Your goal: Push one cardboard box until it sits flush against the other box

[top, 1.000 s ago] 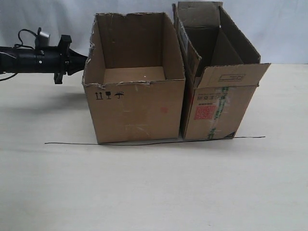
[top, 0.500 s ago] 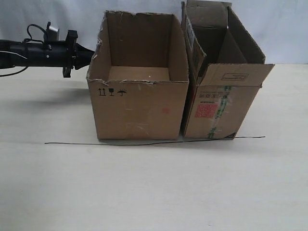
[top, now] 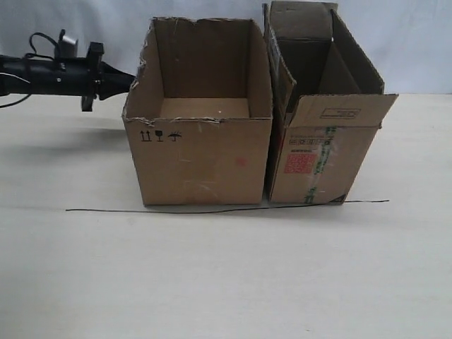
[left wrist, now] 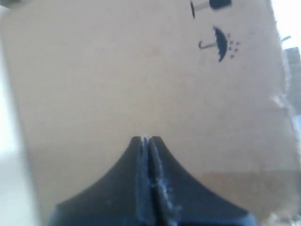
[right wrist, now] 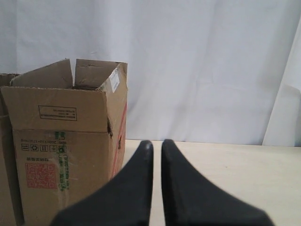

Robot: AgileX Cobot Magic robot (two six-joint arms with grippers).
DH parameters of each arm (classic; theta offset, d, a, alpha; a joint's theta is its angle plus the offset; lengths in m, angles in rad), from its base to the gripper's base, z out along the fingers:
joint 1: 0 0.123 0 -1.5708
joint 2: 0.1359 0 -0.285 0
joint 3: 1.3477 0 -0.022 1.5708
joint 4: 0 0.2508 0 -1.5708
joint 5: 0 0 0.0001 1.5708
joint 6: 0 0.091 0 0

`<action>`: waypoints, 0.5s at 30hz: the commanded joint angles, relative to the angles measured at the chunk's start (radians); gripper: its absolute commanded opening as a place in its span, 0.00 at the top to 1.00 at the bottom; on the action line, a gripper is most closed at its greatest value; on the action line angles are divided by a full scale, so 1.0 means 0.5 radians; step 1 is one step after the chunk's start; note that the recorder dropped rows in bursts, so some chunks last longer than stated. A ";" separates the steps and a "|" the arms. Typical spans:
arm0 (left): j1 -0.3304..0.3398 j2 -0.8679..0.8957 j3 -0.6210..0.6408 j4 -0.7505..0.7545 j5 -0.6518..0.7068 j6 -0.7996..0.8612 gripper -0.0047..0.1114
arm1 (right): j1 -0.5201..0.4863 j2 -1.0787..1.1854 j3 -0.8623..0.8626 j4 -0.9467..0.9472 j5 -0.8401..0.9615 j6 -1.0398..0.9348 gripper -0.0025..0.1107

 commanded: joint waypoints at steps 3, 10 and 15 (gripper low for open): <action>0.137 -0.336 0.031 0.620 0.022 -0.226 0.96 | -0.001 -0.006 0.008 -0.003 0.004 -0.004 0.93; 0.134 -0.885 0.557 0.918 -0.023 -0.258 0.96 | -0.001 -0.006 0.008 -0.003 0.004 -0.004 0.93; 0.215 -1.434 1.232 0.999 -0.432 -0.074 0.96 | -0.001 -0.006 0.008 -0.003 0.004 -0.004 0.93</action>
